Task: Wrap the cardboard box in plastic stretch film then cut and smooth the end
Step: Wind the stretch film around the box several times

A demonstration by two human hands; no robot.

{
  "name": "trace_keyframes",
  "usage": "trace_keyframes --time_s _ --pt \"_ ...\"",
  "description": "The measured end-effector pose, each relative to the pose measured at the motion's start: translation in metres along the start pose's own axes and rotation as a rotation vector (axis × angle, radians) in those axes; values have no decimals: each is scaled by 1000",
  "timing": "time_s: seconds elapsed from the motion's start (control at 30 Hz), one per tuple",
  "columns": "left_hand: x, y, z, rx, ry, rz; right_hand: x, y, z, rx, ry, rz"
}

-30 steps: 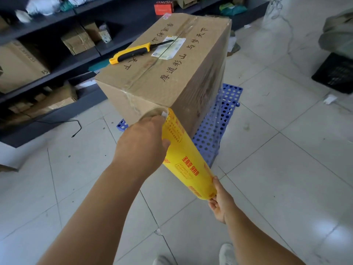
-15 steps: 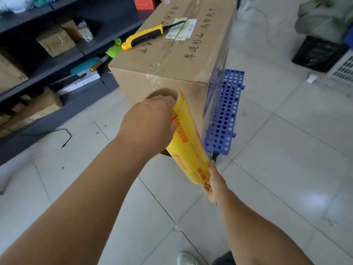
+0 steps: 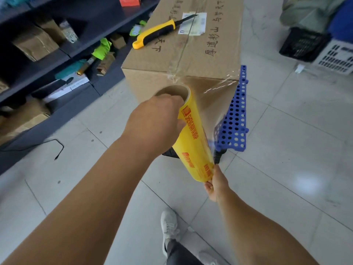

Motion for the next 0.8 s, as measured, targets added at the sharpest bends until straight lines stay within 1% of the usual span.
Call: trace_keyframes --time_s 0.17,0.4,0.63,0.8 --pt "-19 -12 4 -50 44 89 14 -2 17 87 -114 32" --pt "-32 -20 5 -96 90 239 38 -2 36 150 -272 50" --pt "-41 -29 3 -111 146 297 53 14 40 197 -417 83" --pt "-46 -33 4 -124 170 376 63 24 37 233 -493 73"
Point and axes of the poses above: each hand's wrist, its own y-axis away from the middle knuckle, its own z-axis out of the palm, x = y × z, the point moved 9 cm from there along -y, towards the middle knuckle, and after that the axes turned 9 degrees about x, right-handed, at the moved point
